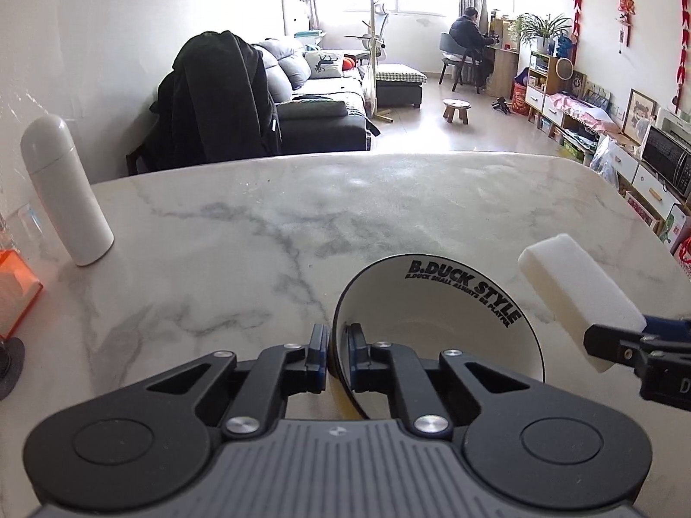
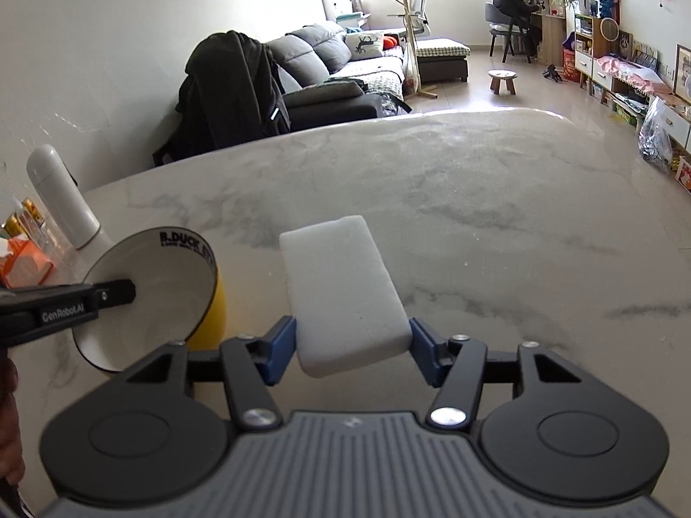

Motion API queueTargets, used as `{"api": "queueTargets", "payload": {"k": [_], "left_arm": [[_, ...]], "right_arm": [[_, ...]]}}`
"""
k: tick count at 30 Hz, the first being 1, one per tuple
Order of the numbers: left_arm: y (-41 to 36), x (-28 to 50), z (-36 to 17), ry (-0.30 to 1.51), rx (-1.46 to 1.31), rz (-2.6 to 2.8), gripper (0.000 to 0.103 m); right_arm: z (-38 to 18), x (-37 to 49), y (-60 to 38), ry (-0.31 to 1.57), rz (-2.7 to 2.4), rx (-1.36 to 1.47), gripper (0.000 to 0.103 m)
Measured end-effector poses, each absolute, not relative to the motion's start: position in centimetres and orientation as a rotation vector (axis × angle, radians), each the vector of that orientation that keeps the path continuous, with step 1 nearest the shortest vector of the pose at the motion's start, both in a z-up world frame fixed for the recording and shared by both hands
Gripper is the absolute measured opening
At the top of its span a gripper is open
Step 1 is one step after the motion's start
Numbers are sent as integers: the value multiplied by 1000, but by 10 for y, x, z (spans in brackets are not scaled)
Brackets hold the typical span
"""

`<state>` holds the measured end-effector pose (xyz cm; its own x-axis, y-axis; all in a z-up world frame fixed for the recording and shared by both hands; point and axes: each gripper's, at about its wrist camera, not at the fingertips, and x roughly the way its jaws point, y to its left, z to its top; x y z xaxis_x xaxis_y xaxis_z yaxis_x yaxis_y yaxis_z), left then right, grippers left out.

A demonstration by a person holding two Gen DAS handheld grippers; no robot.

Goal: Clean bowl
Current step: 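Lift and tilt the bowl with the left gripper while the right gripper lifts the sponge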

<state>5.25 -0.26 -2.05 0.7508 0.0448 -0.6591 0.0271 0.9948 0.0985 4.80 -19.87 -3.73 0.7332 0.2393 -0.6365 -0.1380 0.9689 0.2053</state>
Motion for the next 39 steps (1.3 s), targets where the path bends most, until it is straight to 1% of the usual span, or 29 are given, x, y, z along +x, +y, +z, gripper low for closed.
{"api": "queueTargets", "payload": {"k": [5, 9, 27, 32, 37, 39], "left_arm": [[-12, 48, -19, 698, 141, 9, 9], [-16, 46, -17, 689, 148, 9, 9], [-21, 33, -17, 651, 142, 31, 10], [-28, 29, -13, 627, 162, 12, 11], [-35, 26, -11, 611, 182, -3, 13], [-39, 24, -11, 602, 199, -3, 13]], "right_arm": [[-16, 33, -199, 649, 265, 134, 61], [-10, 26, -196, 644, 317, 131, 61], [-30, 28, -166, 742, 422, 97, 62], [-28, 26, -167, 745, 428, 95, 65], [-22, 27, -180, 739, 422, 172, 75], [-22, 30, -185, 748, 419, 205, 75]]}}
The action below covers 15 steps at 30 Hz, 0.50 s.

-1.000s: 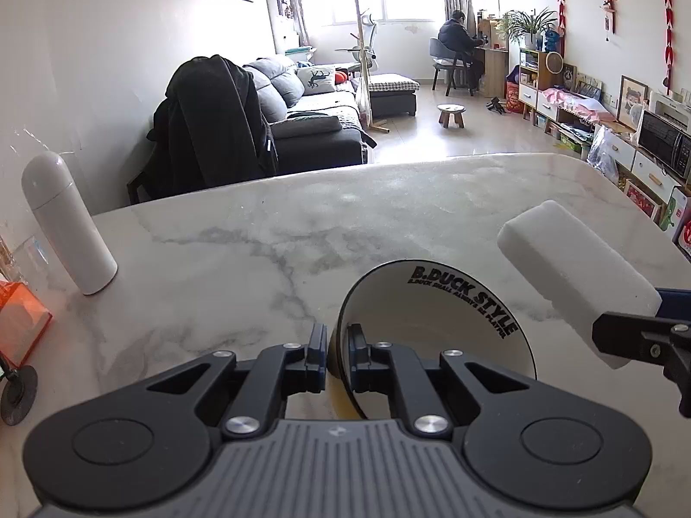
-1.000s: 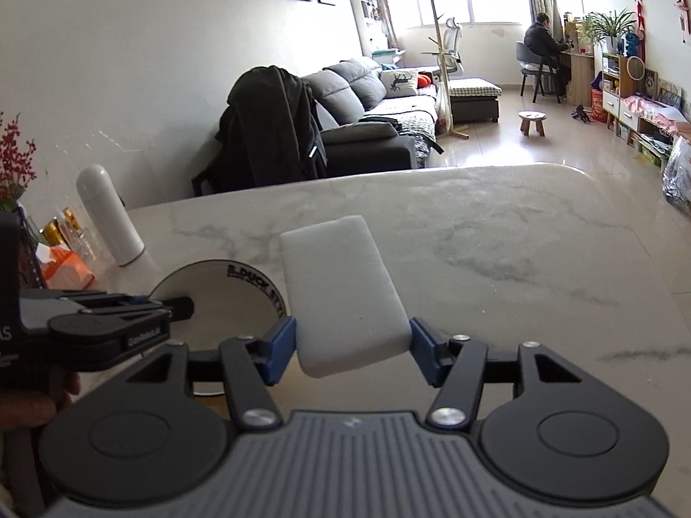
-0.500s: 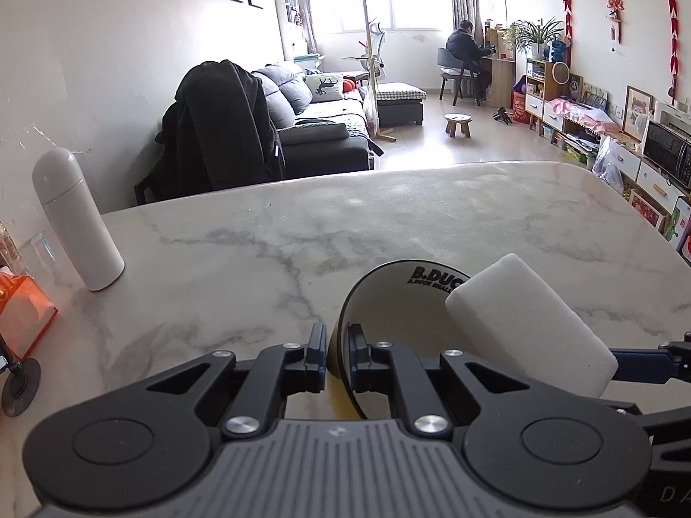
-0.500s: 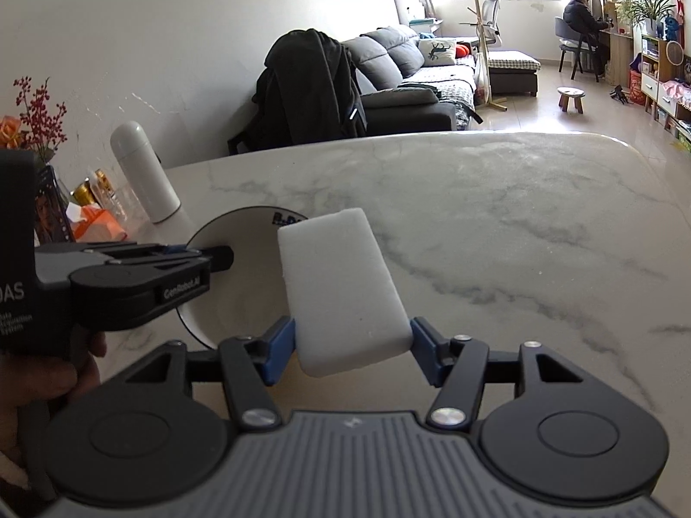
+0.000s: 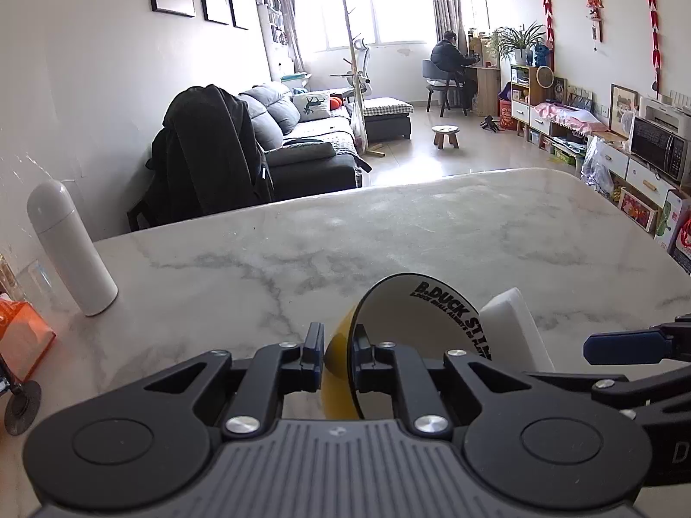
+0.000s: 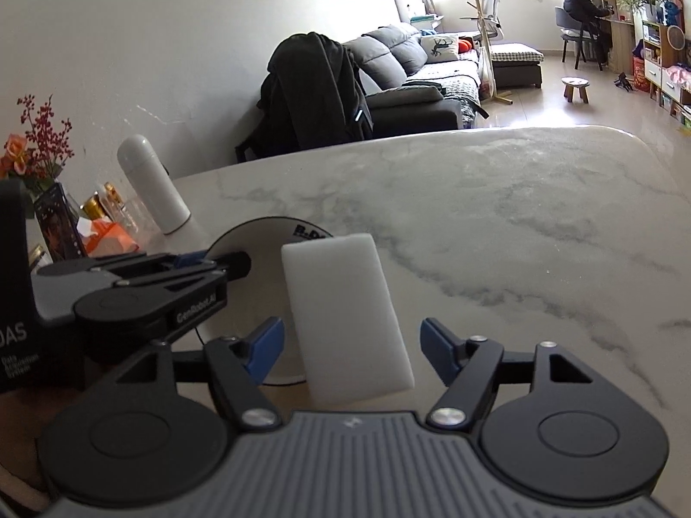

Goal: Clean bowl
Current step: 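Lift and tilt the bowl with the left gripper while the right gripper lifts the sponge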

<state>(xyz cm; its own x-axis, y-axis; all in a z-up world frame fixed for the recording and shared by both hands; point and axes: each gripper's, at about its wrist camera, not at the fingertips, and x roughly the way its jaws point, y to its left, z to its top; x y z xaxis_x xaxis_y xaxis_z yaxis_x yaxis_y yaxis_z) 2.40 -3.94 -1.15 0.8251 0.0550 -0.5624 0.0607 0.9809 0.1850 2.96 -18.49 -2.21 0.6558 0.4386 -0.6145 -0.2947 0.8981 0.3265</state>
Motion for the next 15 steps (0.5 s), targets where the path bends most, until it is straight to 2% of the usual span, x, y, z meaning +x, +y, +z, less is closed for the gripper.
{"api": "queueTargets", "payload": {"k": [9, 12, 15], "left_arm": [[-48, 20, -13, 587, 222, 1, 14], [-47, 20, -13, 588, 223, 3, 14], [-47, 21, -13, 590, 224, 3, 14]], "right_arm": [[-35, 26, -191, 761, 397, 205, 74], [-34, 16, -189, 733, 388, 149, 68], [-32, 6, -188, 699, 389, 98, 66]]}}
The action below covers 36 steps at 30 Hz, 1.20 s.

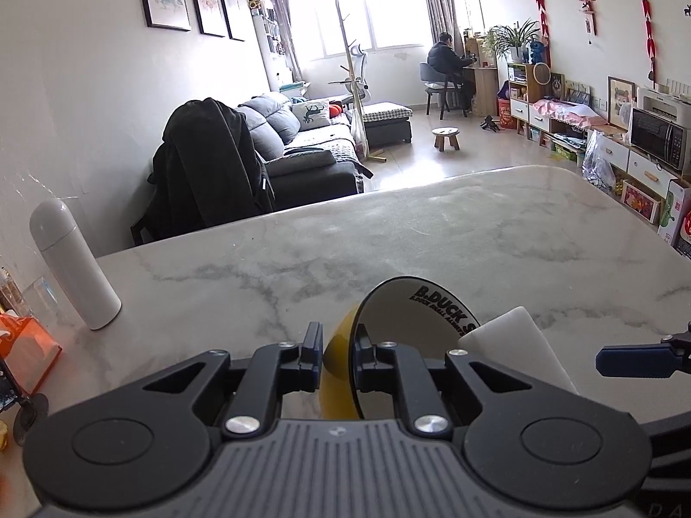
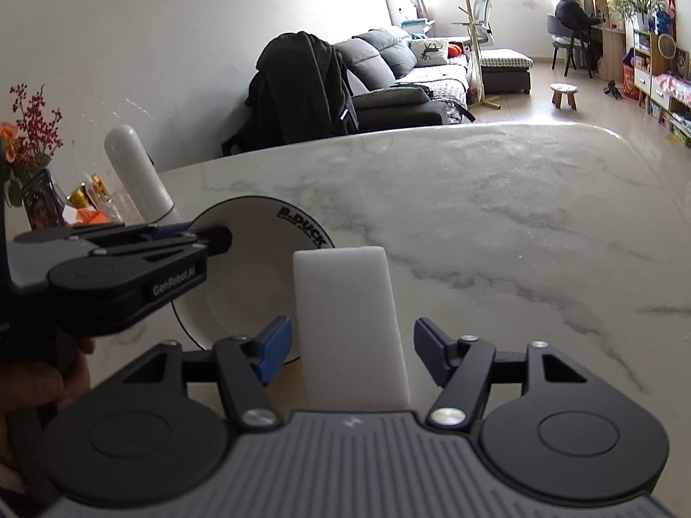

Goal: Clean bowl
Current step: 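Lift and tilt the bowl with the left gripper while the right gripper lifts the sponge, then bring the held sponge with the right gripper into the tilted bowl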

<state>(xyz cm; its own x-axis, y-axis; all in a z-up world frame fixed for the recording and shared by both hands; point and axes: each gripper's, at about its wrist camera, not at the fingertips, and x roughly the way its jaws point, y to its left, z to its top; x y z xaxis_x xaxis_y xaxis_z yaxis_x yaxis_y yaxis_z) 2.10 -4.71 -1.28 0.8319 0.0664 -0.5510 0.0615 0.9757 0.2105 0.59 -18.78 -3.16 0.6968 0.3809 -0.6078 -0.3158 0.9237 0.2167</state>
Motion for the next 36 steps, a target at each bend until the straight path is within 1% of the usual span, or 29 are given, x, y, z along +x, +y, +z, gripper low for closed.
{"api": "queueTargets", "payload": {"k": [4, 12, 15, 17, 20, 24, 27, 33, 34, 36], "left_arm": [[-46, 21, -12, 593, 224, 1, 14], [-45, 21, -12, 600, 224, -5, 14], [-45, 21, -13, 598, 228, -5, 14], [-45, 21, -13, 598, 226, -7, 14], [-45, 20, -13, 598, 224, -7, 14], [-47, 19, -13, 590, 236, 0, 14], [-49, 18, -14, 587, 242, 2, 14], [-51, 18, -15, 589, 252, 0, 15], [-51, 18, -16, 590, 253, 0, 15], [-51, 19, -16, 592, 255, -2, 15]], "right_arm": [[-28, -4, -181, 655, 452, 23, 66], [-41, -6, -159, 654, 478, -136, 65], [-51, -2, -154, 654, 433, -205, 61], [-55, 1, -152, 652, 402, -229, 51], [-56, 5, -156, 655, 363, -235, 41], [-49, 12, -170, 658, 339, -180, 41], [-49, 18, -177, 667, 332, -140, 43], [-58, 27, -177, 676, 312, -102, 42], [-60, 28, -177, 677, 304, -101, 41], [-62, 29, -177, 667, 279, -89, 33]]}}
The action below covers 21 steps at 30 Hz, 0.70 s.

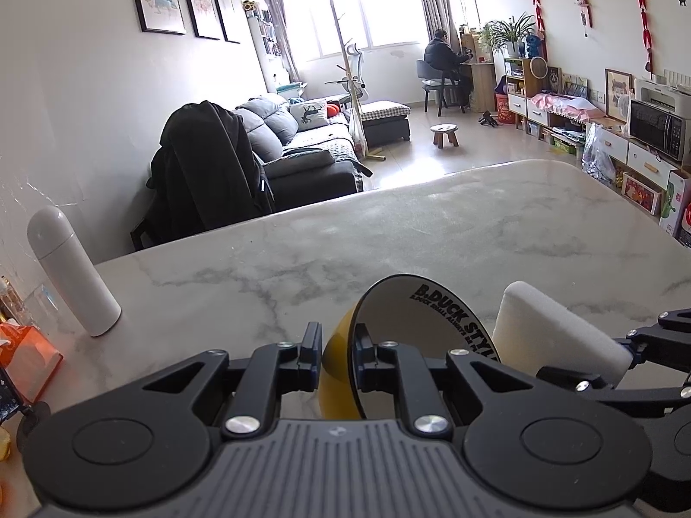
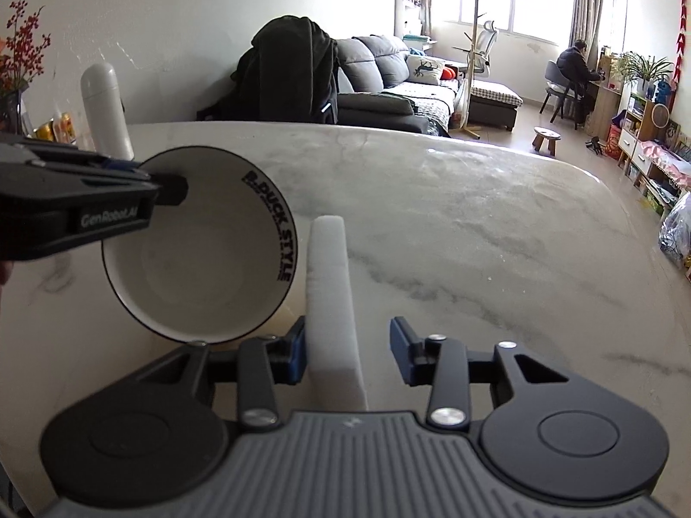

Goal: Clean bowl
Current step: 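Bring the held sponge with the right gripper into the tilted bowl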

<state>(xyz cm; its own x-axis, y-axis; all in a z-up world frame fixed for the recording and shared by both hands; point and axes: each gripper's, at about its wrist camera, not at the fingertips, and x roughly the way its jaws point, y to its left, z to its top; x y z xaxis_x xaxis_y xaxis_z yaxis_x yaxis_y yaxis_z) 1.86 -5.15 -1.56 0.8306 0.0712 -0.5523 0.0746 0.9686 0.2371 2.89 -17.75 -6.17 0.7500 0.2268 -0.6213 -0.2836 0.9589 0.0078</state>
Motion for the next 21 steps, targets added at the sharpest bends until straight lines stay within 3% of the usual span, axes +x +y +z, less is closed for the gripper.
{"api": "queueTargets", "payload": {"k": [2, 9, 21], "left_arm": [[-51, 19, -15, 596, 254, -4, 15], [-53, 25, -15, 614, 263, 1, 15], [-55, 30, -18, 630, 283, 6, 15]], "right_arm": [[-59, 28, -182, 649, 277, -63, 20], [-34, 21, -196, 593, 449, 10, 20], [-39, 29, -175, 685, 578, 11, 21]]}}
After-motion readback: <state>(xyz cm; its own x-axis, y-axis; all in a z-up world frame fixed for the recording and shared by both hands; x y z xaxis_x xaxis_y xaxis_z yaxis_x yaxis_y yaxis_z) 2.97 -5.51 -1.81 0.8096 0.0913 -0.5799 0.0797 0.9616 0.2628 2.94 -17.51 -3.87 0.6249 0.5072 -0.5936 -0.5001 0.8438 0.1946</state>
